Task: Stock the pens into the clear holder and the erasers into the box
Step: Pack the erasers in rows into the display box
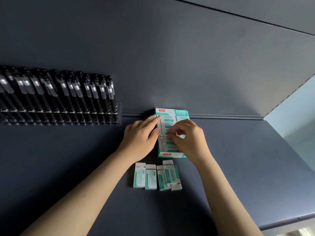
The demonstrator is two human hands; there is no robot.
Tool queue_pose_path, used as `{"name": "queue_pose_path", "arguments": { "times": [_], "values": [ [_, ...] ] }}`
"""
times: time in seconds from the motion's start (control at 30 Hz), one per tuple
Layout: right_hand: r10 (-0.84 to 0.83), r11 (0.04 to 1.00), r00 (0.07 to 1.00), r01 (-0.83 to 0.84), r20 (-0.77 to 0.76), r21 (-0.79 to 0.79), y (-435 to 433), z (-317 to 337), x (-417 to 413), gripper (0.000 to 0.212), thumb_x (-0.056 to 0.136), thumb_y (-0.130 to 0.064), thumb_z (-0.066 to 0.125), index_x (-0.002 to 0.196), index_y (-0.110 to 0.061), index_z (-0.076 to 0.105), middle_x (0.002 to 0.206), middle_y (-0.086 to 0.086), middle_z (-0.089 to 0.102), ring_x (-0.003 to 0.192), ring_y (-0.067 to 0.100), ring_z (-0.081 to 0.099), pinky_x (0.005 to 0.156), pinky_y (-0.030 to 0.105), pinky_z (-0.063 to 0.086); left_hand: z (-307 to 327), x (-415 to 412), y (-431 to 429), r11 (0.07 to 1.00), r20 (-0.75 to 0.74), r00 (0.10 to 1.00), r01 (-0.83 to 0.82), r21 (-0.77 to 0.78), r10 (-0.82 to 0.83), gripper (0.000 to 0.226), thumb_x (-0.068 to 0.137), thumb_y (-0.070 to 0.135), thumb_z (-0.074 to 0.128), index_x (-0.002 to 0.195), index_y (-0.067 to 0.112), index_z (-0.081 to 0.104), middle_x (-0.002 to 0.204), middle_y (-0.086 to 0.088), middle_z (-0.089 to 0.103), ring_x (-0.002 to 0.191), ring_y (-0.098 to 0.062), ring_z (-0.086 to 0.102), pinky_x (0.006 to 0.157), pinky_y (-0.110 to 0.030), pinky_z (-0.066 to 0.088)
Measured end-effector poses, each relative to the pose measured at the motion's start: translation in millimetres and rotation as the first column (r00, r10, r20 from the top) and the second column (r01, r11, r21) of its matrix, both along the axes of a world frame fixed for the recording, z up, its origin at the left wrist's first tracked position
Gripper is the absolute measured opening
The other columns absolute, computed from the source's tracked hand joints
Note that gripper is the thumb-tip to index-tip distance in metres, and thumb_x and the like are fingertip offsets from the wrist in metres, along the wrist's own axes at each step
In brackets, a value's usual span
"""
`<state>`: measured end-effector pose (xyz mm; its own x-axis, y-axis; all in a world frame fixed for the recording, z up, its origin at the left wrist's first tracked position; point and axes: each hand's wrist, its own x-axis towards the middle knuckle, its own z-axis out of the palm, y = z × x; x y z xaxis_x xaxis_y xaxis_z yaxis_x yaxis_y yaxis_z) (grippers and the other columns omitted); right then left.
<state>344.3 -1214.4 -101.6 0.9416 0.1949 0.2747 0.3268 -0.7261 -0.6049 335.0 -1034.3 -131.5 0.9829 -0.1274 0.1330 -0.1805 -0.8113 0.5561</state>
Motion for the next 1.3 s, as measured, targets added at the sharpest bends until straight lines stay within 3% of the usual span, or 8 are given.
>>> {"name": "queue_pose_path", "arguments": {
  "times": [0.2,0.3,0.4,0.57,0.8,0.97,1.1,1.3],
  "values": [
    [0.011,0.999,1.000,-0.012,0.013,0.030,-1.1,0.1,-3.0,0.011,0.079,-0.009,0.079,0.089,-0.015,0.077,0.100,-0.003,0.067,0.081,0.012,0.064,0.079,0.025,0.055,-1.7,0.4,0.8,0.999,0.011,1.000,0.028,0.037,-0.028,0.051,0.101,0.043,0.038,0.150,0.042,0.025,0.159,0.020,0.021,0.139,-0.020,0.032,0.114,-0.045,0.019],
    [0.046,0.999,0.998,-0.047,0.032,0.017,-7.3,5.7,-11.9,0.018,0.081,-0.014,0.079,0.098,-0.018,0.077,0.109,-0.010,0.064,0.090,0.005,0.058,0.085,0.016,0.051,-1.4,-0.4,0.8,1.000,0.034,0.999,0.023,-0.006,-0.022,0.047,0.099,0.040,0.042,0.145,0.040,0.033,0.155,0.021,0.028,0.136,-0.019,0.036,0.112,-0.045,0.021],
    [0.046,0.998,0.996,-0.049,0.075,0.038,-14.9,7.3,-33.8,0.020,0.080,-0.018,0.079,0.100,-0.023,0.075,0.104,-0.020,0.059,0.090,-0.001,0.056,0.078,0.008,0.046,-2.6,-0.3,2.0,0.999,0.062,0.998,0.036,-0.021,-0.034,0.036,0.099,0.038,0.044,0.135,0.037,0.042,0.152,0.020,0.035,0.132,-0.020,0.042,0.109,-0.045,0.024],
    [0.141,0.990,0.987,-0.143,0.072,0.020,-31.3,-4.5,-74.6,0.019,0.087,-0.036,0.070,0.105,-0.033,0.073,0.102,-0.017,0.061,0.098,0.003,0.054,0.081,0.009,0.044,-4.3,-1.0,-1.3,0.997,0.103,0.992,0.071,-0.023,-0.069,0.018,0.101,0.035,0.037,0.115,0.039,0.047,0.145,0.019,0.041,0.122,-0.012,0.050,0.097,-0.036,0.024],
    [0.173,0.982,0.985,-0.171,0.014,-0.084,-36.4,-11.3,-84.8,0.029,0.084,-0.064,0.058,0.097,-0.041,0.068,0.107,-0.032,0.058,0.104,0.001,0.053,0.088,0.006,0.037,-6.8,-0.3,-1.0,0.995,0.125,0.988,0.092,-0.029,-0.088,0.025,0.095,0.042,0.027,0.107,0.037,0.048,0.138,0.017,0.047,0.117,-0.010,0.053,0.095,-0.036,0.028],
    [0.106,0.992,0.992,-0.111,-0.071,-0.059,-37.1,-9.6,-89.7,0.024,0.076,-0.048,0.076,0.093,-0.038,0.062,0.101,-0.041,0.055,0.104,-0.003,0.050,0.078,0.004,0.041,-9.7,0.1,-0.5,0.994,0.145,0.984,0.108,-0.035,-0.102,0.038,0.090,0.049,0.019,0.109,0.035,0.050,0.139,0.017,0.047,0.126,-0.011,0.048,0.096,-0.035,0.025],
    [0.114,0.994,0.984,-0.113,-0.140,0.011,-39.2,-8.5,-92.9,0.023,0.085,-0.030,0.073,0.103,-0.042,0.065,0.111,-0.037,0.055,0.107,0.002,0.052,0.082,0.008,0.045,-13.1,2.7,0.4,0.993,0.124,0.987,0.108,-0.043,-0.102,0.023,0.096,0.043,0.027,0.108,0.038,0.047,0.145,0.016,0.044,0.130,-0.011,0.045,0.101,-0.038,0.026],
    [0.069,0.998,0.984,-0.068,-0.162,0.012,-36.1,-4.1,-101.2,0.029,0.081,-0.035,0.077,0.105,-0.045,0.063,0.104,-0.025,0.059,0.098,0.002,0.055,0.077,0.010,0.046,-17.0,5.1,0.7,0.992,0.134,0.985,0.117,-0.055,-0.109,0.021,0.098,0.043,0.027,0.108,0.039,0.045,0.148,0.013,0.043,0.126,-0.013,0.051,0.103,-0.043,0.030]
  ]
}}
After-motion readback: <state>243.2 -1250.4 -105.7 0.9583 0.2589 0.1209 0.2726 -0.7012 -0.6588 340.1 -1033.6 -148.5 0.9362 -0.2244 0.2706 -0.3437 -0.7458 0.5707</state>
